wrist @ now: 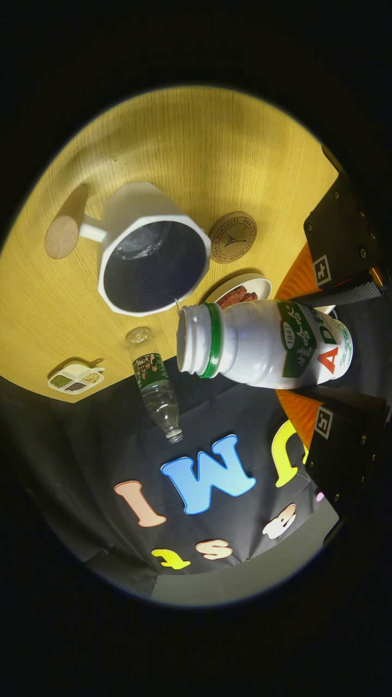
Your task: Take the bottle from table, then pour the juice into the cup, finally place the bottle on the coaster
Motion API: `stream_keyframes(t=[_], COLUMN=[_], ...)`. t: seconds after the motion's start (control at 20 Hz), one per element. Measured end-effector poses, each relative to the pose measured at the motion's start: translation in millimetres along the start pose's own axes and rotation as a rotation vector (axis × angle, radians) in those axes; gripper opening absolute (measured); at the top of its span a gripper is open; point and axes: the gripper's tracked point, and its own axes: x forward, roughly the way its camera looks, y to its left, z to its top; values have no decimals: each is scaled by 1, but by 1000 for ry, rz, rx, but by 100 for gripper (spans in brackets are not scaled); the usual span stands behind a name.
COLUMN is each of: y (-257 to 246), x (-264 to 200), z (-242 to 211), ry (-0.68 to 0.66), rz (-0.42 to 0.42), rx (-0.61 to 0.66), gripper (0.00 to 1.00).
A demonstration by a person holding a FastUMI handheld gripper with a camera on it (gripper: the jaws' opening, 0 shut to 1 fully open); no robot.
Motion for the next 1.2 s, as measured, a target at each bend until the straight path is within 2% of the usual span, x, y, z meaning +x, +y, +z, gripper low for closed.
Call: stream_keyframes(t=[1.2], y=[-4], x=[-4], z=[13], ry=[-19], rz=[-11], rx=[-9], gripper=[65])
